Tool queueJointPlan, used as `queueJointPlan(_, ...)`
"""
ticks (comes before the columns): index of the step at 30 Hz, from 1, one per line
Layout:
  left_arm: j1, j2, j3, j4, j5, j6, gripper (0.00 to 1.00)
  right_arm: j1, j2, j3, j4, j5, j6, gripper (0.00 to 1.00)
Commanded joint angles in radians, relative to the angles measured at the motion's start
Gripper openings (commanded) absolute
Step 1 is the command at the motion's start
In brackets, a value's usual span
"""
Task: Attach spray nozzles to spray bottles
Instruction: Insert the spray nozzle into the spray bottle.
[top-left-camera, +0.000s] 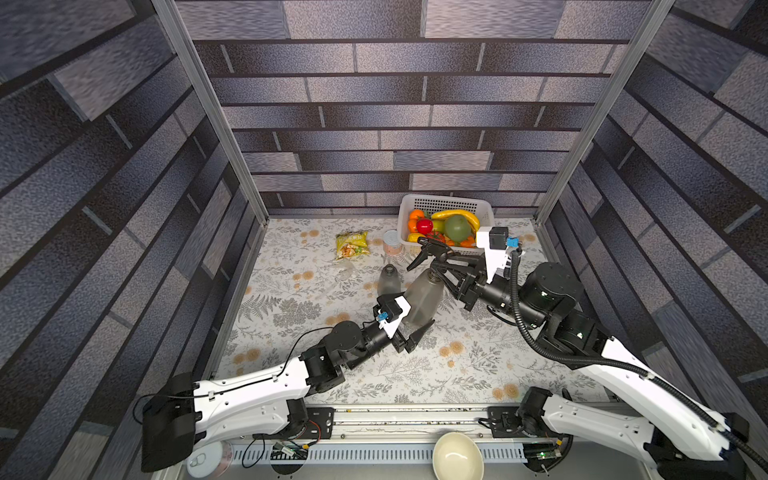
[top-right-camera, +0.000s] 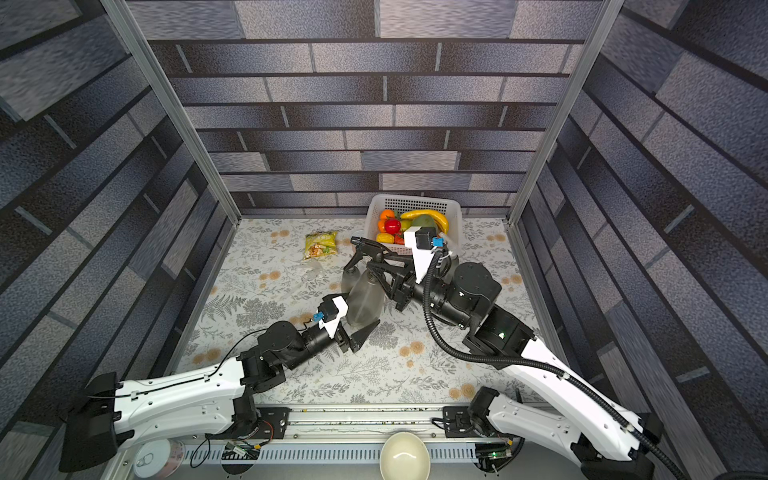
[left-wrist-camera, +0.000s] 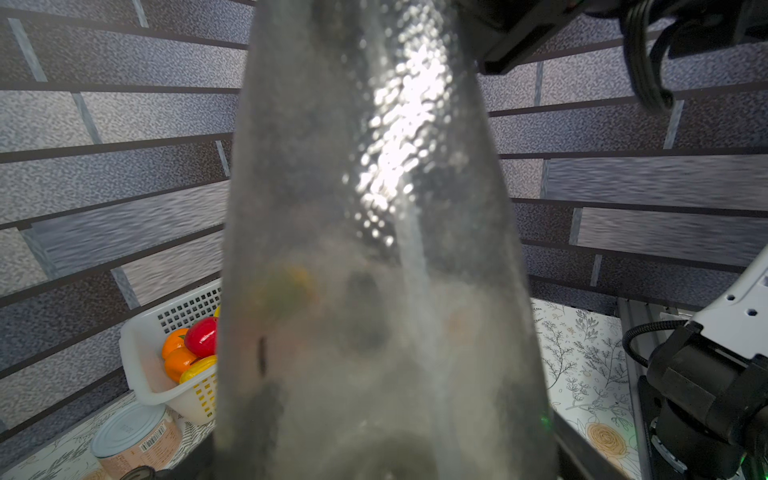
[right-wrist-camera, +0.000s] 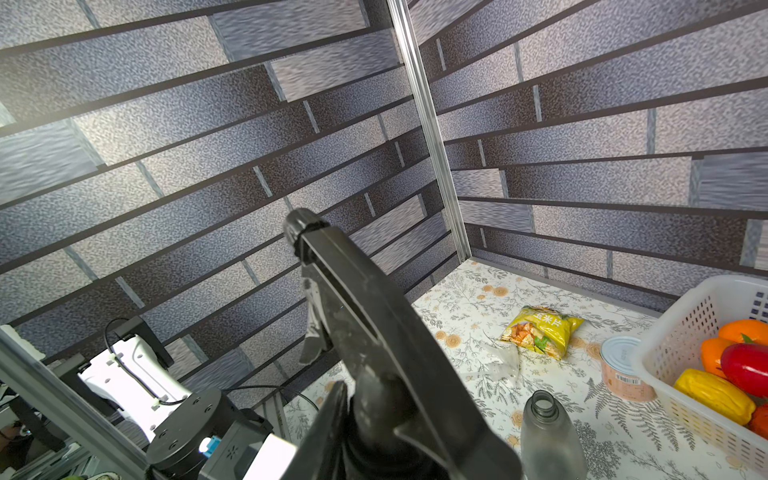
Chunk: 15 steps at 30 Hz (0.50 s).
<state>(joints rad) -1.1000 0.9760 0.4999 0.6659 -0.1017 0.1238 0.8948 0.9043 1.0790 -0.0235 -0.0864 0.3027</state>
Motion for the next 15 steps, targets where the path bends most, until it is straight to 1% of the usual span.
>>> queueJointPlan(1,-0.003,-0.036,0.01,0.032,0.011,-0.017,0.75,0.01,-0.008,-0.053,0.061,0.041,-0.023,0.31)
queueJointPlan(9,-0.003,-0.043,0.018,0.042,-0.001,-0.036,0.75,0.011,-0.014,-0.1,0.114,0.003,0.03,0.32)
queueJointPlan(13,0.001,-0.034,0.019,0.095,-0.012,-0.067,0.74,0.01,-0.004,-0.116,0.152,-0.063,0.068,0.32)
queueJointPlan(15,0.001,-0.04,0.009,0.128,-0.029,-0.081,0.73,0.01,-0.008,-0.12,0.163,-0.071,0.073,0.32)
